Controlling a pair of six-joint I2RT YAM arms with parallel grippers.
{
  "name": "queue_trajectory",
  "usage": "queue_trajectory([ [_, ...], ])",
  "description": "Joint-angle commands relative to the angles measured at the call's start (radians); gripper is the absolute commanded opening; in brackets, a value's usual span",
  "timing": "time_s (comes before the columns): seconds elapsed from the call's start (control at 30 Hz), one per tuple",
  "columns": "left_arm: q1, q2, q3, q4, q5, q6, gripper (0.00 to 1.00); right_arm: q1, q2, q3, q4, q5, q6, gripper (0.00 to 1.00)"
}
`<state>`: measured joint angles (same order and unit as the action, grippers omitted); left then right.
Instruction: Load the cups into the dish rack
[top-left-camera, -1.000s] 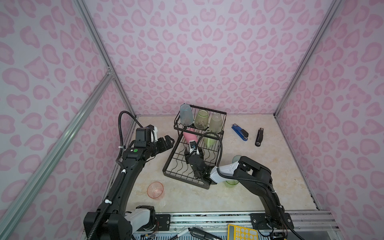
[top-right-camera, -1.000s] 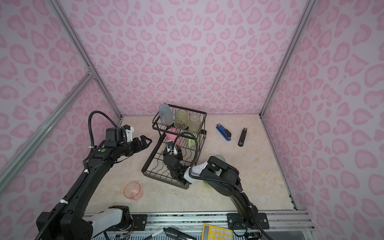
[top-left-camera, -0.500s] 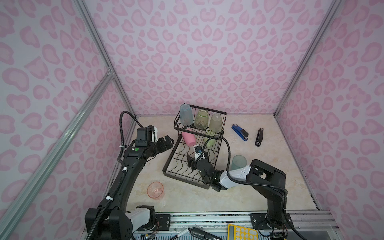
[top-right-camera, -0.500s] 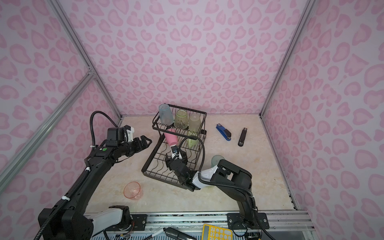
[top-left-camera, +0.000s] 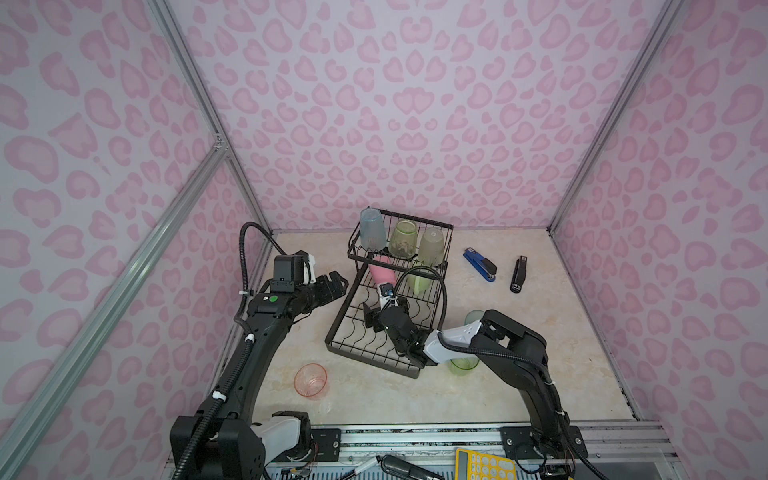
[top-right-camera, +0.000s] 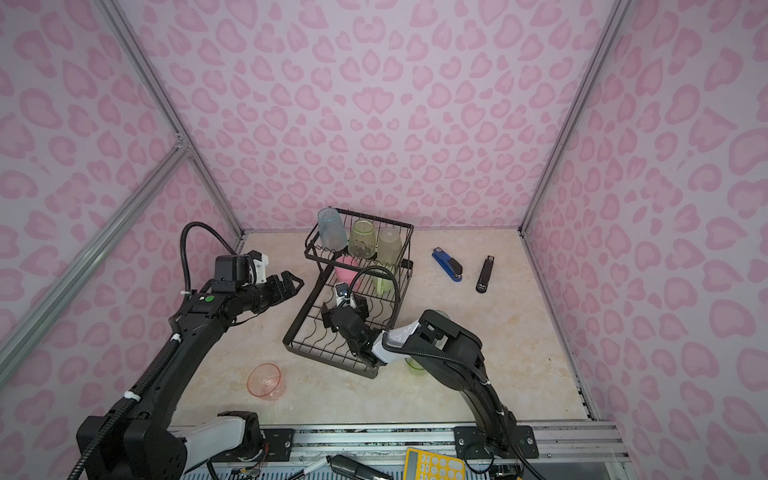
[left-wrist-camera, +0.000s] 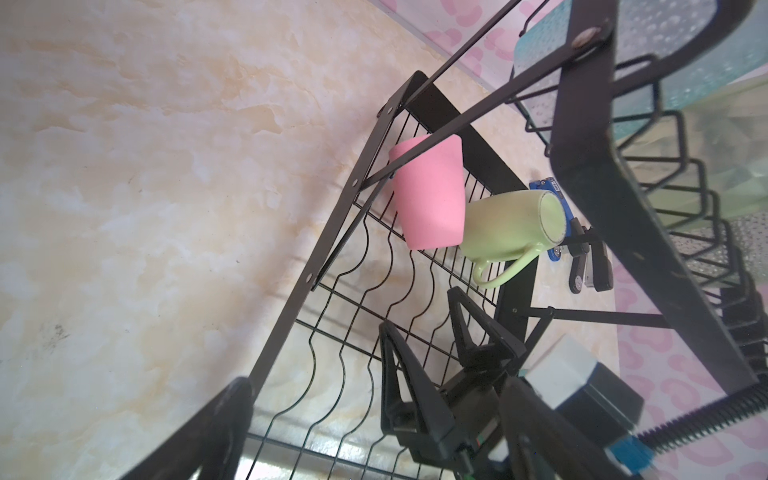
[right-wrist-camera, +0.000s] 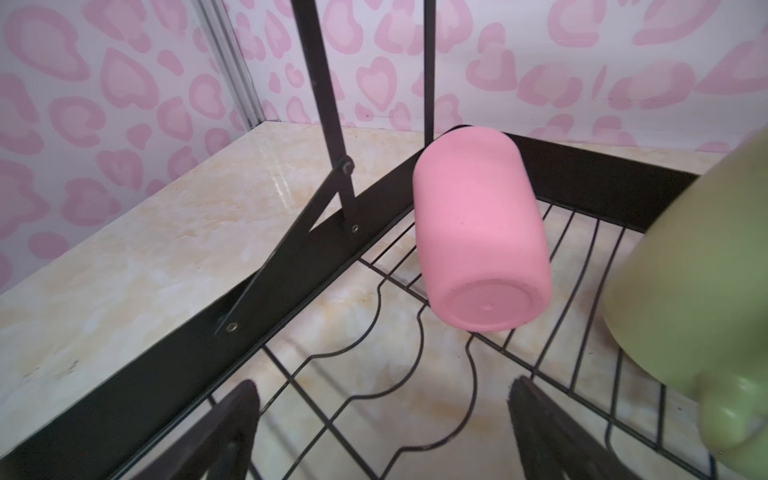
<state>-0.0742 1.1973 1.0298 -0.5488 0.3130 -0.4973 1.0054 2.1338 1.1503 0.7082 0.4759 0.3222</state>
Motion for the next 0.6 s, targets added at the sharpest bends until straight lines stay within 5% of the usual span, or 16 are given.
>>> queue_trajectory([
  [0.0,0.002,-0.002,-0.004,0.01,0.016,0.0,0.95,-0.002,0.024,0.019,-0.009,0.091,0.019,0.94],
  [0.23,0.001,-0.005,-0.007,0.019,0.031,-0.003,0.95,-0.014,0.056,0.061,-0.016,0.149,-0.011,0.94],
  [0.57,0.002,-0.011,-0.01,0.023,0.035,-0.003,0.95,-0.079,0.084,0.067,0.007,0.01,-0.022,0.95],
])
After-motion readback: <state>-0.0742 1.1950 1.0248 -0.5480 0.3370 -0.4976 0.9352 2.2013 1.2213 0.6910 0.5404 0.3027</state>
